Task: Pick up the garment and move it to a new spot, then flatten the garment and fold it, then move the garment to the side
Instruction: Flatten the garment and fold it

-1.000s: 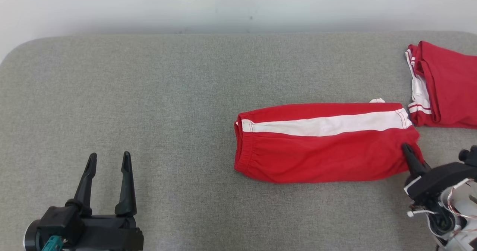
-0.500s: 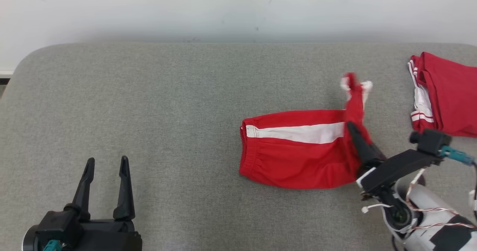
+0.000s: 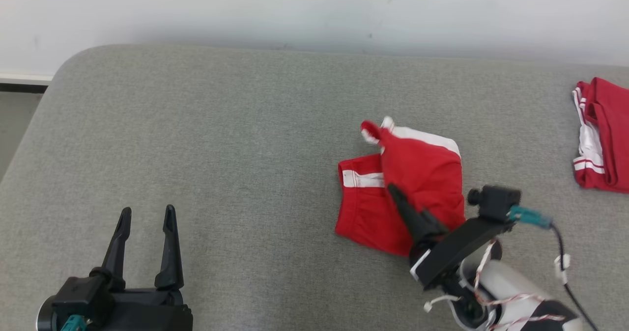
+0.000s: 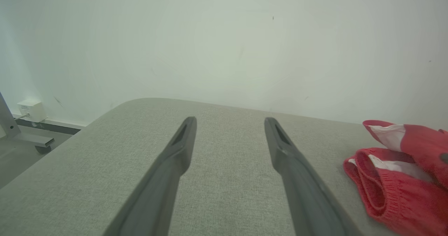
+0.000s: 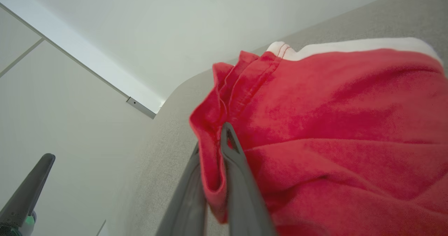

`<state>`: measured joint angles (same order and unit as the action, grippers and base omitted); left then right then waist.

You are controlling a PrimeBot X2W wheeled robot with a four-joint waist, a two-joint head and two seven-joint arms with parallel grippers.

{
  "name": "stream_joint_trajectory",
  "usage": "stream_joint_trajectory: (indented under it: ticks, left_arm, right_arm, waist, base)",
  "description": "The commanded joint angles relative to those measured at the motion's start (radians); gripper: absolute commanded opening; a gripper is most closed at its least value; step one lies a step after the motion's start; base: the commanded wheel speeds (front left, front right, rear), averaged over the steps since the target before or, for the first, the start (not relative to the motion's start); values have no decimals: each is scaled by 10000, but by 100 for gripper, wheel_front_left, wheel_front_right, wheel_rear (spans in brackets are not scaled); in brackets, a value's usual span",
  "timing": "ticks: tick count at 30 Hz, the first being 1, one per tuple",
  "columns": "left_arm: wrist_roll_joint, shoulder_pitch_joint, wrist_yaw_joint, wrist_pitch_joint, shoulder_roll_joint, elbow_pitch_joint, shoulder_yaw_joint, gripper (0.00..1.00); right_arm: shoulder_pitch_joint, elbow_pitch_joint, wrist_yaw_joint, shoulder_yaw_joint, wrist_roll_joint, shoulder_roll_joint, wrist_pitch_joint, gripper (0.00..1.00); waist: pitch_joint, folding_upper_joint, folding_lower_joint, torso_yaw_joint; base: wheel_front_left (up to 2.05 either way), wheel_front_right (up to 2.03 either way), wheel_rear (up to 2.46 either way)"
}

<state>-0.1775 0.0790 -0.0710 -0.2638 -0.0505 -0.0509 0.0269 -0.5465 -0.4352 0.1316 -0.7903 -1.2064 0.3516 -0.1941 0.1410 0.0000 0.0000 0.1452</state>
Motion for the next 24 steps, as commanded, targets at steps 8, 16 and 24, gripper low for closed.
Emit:
stream_joint_trajectory:
  ticks: [8,16,24]
  left_arm:
    - [-140,72,21,-4,1,-107,-33,100]
    - [-123,-29,56,-4,0,-144,-5,100]
    - [-56,-136,0,-4,2,-130,69,100]
  right_arm:
    - [742,-283,-25,-363,953,-673,119,0]
    - [857,28,-25,11,1680,-531,-351,100]
    - [1381,341,-25,1599,2477,169,-689,100]
  waist:
    - [-60,0,0,171]
    - [-214,0,0,41]
    - [-391,0,0,-70]
  base:
    - [0,0,0]
    - [0,0,0]
    - [0,0,0]
